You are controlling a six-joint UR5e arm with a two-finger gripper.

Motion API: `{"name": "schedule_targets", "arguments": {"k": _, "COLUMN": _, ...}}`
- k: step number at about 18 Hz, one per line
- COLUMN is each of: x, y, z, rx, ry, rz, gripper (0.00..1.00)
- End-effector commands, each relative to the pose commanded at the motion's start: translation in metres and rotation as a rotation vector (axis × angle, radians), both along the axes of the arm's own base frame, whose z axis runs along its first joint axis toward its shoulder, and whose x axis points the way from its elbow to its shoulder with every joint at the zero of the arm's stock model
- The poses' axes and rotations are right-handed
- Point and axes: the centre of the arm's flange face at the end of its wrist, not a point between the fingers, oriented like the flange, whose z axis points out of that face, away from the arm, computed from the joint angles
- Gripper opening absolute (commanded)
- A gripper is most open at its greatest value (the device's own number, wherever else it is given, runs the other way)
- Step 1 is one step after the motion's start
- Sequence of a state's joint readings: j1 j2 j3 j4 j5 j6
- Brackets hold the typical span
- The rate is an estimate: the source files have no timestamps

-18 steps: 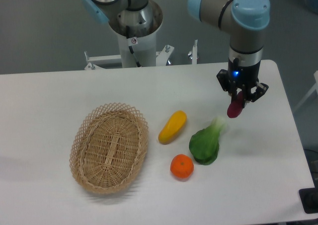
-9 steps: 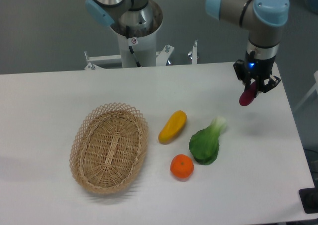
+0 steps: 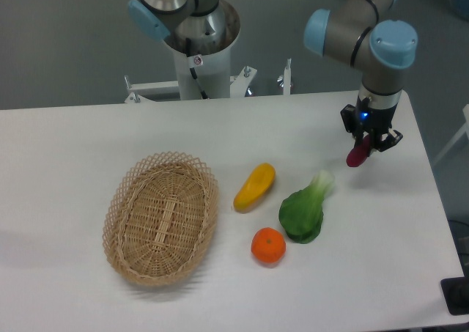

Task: Place the sweet potato on the table
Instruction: 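Carry the held purple sweet potato with the gripper and lower it toward the table, then set the sweet potato on the table and open the gripper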

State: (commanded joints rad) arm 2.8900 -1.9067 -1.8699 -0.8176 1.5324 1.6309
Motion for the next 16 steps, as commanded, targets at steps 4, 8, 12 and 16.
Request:
{"name": "schedule_targets", "arguments": {"k": 4, "x": 0.007, "y": -0.001, "z": -0.013, "rx": -0.007, "ry": -0.029, "rz": 0.016, "gripper": 0.27}}
{"name": "schedule_targets", "arguments": {"k": 8, "x": 0.007, "y": -0.001, "z": -0.014, "rx": -0.007, "ry": -0.028, "rz": 0.017, "gripper": 0.37}}
{"name": "schedule_targets", "arguments": {"k": 12, "x": 0.005, "y": -0.001, "z": -0.01, "rx": -0.004, "ry": -0.019, "rz": 0.017, "gripper": 0.85}}
{"name": "schedule_targets", "arguments": {"k": 16, "x": 0.004, "y": 0.0, "z": -0.005, "rx": -0.002, "ry": -0.01, "rz": 0.031, "gripper": 1.0}}
